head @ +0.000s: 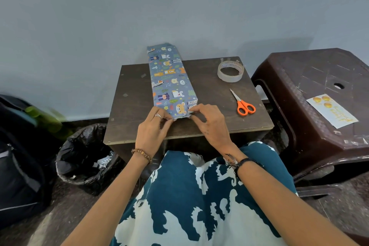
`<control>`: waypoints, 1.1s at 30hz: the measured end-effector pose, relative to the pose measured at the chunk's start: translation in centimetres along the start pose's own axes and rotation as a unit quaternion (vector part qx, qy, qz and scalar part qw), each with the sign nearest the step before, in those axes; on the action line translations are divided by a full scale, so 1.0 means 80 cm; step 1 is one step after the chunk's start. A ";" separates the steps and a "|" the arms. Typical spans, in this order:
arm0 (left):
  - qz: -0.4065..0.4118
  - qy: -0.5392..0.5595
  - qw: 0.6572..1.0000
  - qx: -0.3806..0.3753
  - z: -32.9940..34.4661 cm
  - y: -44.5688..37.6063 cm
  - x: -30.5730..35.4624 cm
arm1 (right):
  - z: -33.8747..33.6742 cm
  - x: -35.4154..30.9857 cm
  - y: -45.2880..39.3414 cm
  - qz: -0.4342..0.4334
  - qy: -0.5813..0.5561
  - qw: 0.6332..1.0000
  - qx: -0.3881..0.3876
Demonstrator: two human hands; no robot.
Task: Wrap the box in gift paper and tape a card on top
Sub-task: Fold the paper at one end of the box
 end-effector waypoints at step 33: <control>-0.099 0.077 0.990 0.061 -0.002 -0.025 0.016 | -0.016 0.007 -0.006 0.119 -0.170 0.977 0.047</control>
Point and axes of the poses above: each hand's wrist, its own y-axis away from the middle knuckle, its own z-axis out of the palm, x = y × z, the point moved 6 cm from there along -y, towards the middle knuckle, and after that the axes turned 5 degrees about -x, right-handed, at the moved point
